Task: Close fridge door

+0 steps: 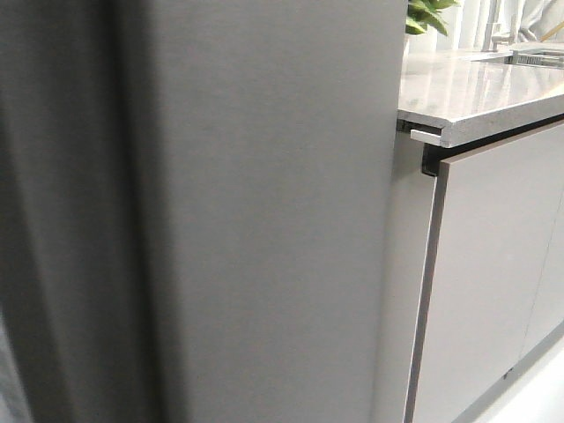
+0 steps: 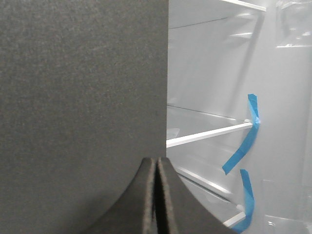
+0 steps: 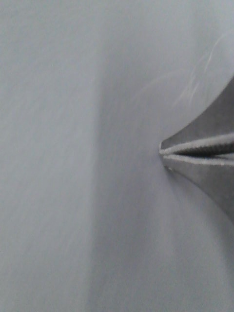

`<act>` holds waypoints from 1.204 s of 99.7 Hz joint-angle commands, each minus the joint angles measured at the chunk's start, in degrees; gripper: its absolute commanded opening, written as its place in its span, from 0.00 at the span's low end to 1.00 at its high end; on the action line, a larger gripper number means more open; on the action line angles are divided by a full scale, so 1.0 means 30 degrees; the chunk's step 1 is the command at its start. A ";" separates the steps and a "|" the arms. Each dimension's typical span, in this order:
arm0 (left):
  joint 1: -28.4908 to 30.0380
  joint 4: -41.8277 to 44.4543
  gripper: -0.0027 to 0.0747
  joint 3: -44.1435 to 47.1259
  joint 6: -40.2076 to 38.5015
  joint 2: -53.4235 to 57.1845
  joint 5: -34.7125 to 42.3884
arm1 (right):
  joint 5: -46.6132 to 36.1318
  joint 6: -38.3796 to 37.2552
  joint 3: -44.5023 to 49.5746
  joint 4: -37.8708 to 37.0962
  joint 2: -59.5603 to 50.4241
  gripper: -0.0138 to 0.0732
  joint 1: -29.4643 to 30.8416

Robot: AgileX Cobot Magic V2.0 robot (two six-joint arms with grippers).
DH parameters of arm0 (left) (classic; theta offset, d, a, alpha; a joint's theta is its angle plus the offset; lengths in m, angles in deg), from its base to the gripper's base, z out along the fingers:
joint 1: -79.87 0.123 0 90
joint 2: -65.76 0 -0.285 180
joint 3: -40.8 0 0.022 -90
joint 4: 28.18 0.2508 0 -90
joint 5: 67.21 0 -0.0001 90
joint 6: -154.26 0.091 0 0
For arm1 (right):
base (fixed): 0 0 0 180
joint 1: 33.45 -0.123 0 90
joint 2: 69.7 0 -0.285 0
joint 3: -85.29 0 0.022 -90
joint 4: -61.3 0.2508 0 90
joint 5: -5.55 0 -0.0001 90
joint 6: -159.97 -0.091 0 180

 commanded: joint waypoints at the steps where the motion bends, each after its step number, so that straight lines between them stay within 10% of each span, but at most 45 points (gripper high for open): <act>1: -0.0067 -0.0118 0.01 0.0671 -0.0095 0.0391 0.1383 | -0.1785 0.0415 -0.0984 0.0615 0.0658 0.11 0.0035; 120: -0.0067 -0.0118 0.01 0.0671 -0.0095 0.0391 0.1383 | -0.1998 0.1024 -0.7794 -0.0248 0.9962 0.11 -0.0646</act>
